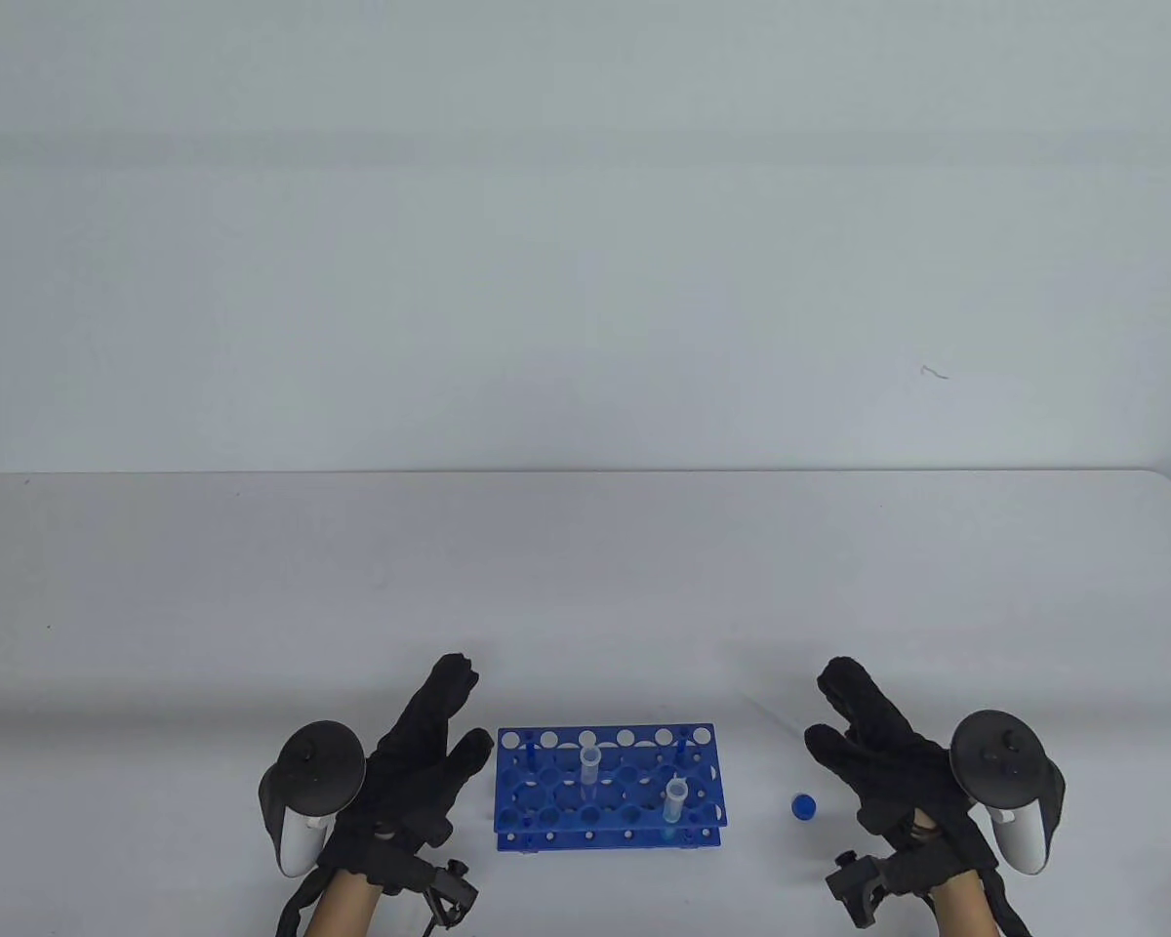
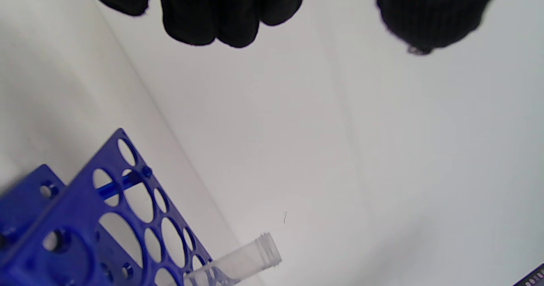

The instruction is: Press a plastic transfer pipette bulb to move liquid between test tubes

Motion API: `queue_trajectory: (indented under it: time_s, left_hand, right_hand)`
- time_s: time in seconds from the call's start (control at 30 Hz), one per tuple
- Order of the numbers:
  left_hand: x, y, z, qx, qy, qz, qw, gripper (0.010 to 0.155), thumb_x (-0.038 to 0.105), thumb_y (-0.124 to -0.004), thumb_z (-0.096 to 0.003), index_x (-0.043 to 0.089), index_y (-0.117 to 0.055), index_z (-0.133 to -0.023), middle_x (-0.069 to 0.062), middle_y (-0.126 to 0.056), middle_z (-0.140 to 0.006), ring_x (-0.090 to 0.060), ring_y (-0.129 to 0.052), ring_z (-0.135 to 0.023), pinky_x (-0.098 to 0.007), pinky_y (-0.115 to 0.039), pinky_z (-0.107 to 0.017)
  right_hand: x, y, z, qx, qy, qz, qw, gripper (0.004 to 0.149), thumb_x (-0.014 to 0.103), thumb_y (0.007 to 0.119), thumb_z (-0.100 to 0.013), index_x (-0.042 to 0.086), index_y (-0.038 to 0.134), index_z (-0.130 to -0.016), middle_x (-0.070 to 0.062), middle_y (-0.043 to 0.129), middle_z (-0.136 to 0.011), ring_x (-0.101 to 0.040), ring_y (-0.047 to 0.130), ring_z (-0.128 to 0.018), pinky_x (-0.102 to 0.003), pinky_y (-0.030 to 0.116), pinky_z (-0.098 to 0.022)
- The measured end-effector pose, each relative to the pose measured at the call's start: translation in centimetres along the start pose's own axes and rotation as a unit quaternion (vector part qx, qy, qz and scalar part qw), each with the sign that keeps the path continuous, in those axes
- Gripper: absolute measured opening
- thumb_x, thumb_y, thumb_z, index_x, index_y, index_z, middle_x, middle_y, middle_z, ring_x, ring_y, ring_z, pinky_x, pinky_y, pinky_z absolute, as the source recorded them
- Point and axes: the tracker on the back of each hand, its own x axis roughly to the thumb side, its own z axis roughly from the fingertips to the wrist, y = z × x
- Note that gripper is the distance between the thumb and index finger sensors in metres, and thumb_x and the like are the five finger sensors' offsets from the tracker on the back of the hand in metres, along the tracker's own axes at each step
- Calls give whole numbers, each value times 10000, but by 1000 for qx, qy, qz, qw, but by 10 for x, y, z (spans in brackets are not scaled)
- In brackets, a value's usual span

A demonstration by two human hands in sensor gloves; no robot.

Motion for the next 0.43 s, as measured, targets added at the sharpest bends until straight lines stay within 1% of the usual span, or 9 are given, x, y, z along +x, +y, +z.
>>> queue_trajectory:
  time_s: [0.43]
  left_hand:
    - [0,-1,0,-1,-1,0,1000,961,702,-619,-432,220,-301,-1199,-100,-422,-1262,-365,-476,-1145,-638,-410,-848]
  right_hand:
    - [-1,2,0,4,4,0,1000,856,514,790,-402,68,495,-1071,-229,591,-1119,-493,598,-1006,-637,579,-661]
